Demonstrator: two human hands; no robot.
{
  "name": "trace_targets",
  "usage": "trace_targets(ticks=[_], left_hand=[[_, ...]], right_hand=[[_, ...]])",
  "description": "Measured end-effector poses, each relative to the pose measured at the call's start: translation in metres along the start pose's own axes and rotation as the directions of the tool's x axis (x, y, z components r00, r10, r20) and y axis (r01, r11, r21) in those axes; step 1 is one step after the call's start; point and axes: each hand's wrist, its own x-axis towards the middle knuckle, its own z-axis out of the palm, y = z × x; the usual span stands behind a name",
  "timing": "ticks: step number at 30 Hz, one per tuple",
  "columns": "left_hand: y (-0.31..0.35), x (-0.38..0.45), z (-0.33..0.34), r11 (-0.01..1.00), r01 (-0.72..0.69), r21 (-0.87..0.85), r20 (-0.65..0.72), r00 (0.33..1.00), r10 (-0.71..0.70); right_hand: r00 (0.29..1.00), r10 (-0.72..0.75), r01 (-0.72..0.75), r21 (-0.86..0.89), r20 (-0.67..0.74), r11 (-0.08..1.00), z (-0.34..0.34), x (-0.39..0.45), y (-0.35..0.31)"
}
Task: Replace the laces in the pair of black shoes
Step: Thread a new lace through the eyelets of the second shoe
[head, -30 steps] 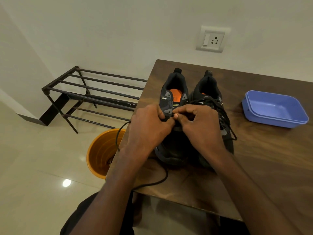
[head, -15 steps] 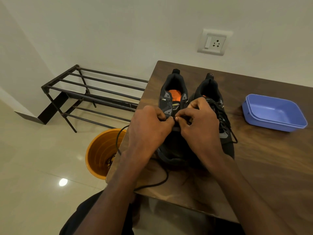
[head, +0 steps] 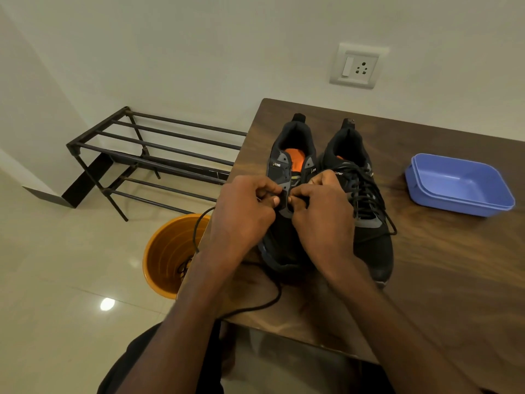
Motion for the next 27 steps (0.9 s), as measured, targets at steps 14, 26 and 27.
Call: trace_targets(ticks=[14,26,27], left_hand=[[0.001,-0.001,0.000,1.000,-0.024,0.010,-0.041,0.999,0.024],[0.032,0.015,-0.050,0.611,-0.240,-0.755,-0.300,0.954,0.004],[0.031,0.018,-0.055,0.602,-0.258,-0.755,-0.328,0.944,-0.008]], right_hand=[[0.991,0.043,-0.060,0.132,0.125,0.989,0.001,0.007,0.003],[0.954,-0.199,0.242,-0.183,0.225,0.953,-0.025,0.003,0.018],[0.955,-0.211,0.258,-0.234,0.208,0.937,-0.026,0.003,0.018]])
